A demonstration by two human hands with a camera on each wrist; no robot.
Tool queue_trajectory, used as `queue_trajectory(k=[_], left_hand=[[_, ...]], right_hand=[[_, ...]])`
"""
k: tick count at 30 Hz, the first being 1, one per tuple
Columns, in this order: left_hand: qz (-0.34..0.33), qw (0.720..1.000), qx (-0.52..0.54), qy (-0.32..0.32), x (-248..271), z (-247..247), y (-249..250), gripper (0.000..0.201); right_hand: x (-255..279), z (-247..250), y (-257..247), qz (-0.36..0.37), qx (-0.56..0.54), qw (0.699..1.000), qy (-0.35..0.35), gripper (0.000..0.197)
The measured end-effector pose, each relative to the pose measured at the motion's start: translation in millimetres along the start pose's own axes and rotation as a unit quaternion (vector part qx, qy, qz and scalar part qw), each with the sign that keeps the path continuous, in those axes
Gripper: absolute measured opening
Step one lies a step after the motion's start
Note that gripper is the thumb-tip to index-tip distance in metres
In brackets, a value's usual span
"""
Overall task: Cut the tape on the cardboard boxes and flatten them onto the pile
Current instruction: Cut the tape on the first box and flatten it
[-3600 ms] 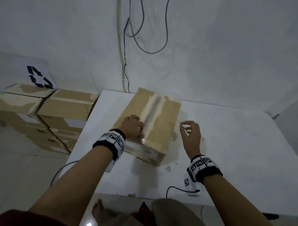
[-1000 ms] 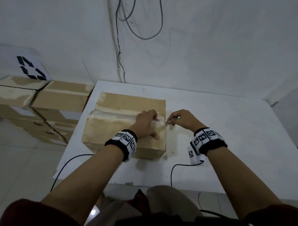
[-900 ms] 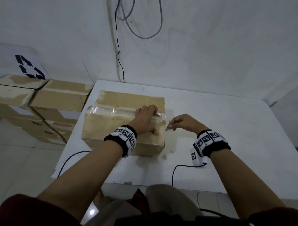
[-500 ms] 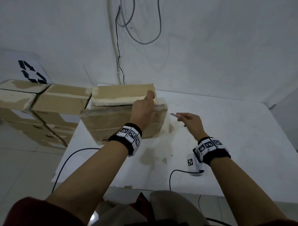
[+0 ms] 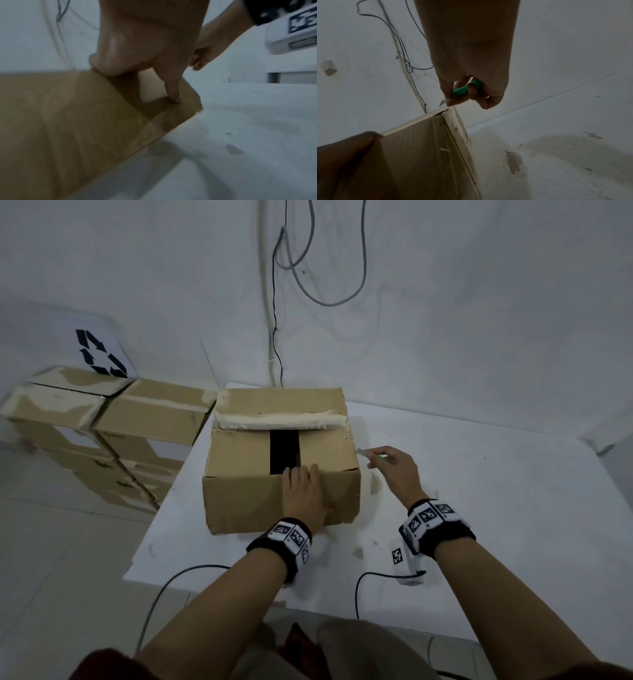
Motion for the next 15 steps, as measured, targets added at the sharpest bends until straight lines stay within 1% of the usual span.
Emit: queue_trajectory(k=[1, 3, 4, 5, 6, 7, 8, 10, 11, 12, 13, 14, 15], left_hand=[[0.000, 1.000, 0.013, -0.005, -4.8, -2.1, -3.0, 0.082], [0.001, 0.998, 0.041, -0.036, -9.6, -2.3, -1.7, 0.078], [0.009, 0.996, 0.051, -0.068, -12.9, 0.8, 0.0, 0.079], [0.031, 0.992, 0.055, -0.112, -17.8, 4.9, 0.8, 0.082], [0.047, 0.983, 0.061, -0.164, -22.7, 12.8, 3.2, 0.085], [0.062, 0.970, 0.088, -0.217, -28.9, 21.3, 6.9, 0.084], [0.073, 0.951, 0.136, -0.267, -36.2, 30.6, 11.1, 0.079], [0.091, 0.903, 0.266, -0.324, -56.2, 48.8, 18.5, 0.064], [0.105, 0.877, 0.331, -0.333, -69.0, 53.0, 19.7, 0.058], [0.140, 0.839, 0.406, -0.335, -78.6, 56.6, 19.3, 0.052], [0.161, 0.811, 0.458, -0.326, -89.5, 55.1, 16.5, 0.044], [0.179, 0.777, 0.506, -0.329, -94.9, 54.4, 17.7, 0.037], [0.190, 0.747, 0.544, -0.331, -104.3, 48.4, 18.8, 0.037]], right_hand=[[-1.5, -1.5, 0.4, -0.008, 0.007, 1.000, 0.001, 0.015], [-5.0, -2.9, -1.9, -0.012, 0.017, 1.000, -0.004, 0.022], [-7.6, -3.5, -2.8, -0.008, 0.016, 1.000, -0.007, 0.023], [-10.2, -4.1, -2.4, -0.003, 0.015, 1.000, -0.009, 0.023], [-12.9, -4.6, -1.5, 0.005, 0.013, 1.000, -0.014, 0.021], [-15.6, -5.3, 0.0, 0.011, 0.011, 1.000, -0.018, 0.020], [-18.3, -5.9, 0.9, 0.016, 0.005, 1.000, -0.018, 0.018], [-24.2, -7.2, 1.9, 0.021, -0.001, 1.000, -0.011, 0.018], [-27.5, -7.4, 1.4, 0.021, -0.001, 1.000, -0.006, 0.018], [-31.0, -7.2, 0.9, 0.020, -0.002, 1.000, 0.000, 0.018], [-34.6, -6.7, 0.9, 0.018, 0.000, 1.000, 0.007, 0.017], [-38.7, -6.2, 1.2, 0.017, 0.006, 1.000, 0.011, 0.016], [-42.2, -5.6, 1.6, 0.016, 0.017, 1.000, 0.010, 0.014]])
Point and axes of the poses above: each hand's wrist, its own x-axis away from the middle knuckle, its own z-axis out of the back of the hand, y = z × x, the point moved 5 cm from there along -x, towards the middle knuckle, and after that the axes turned 14 degrees about z, right-handed, at the moved point
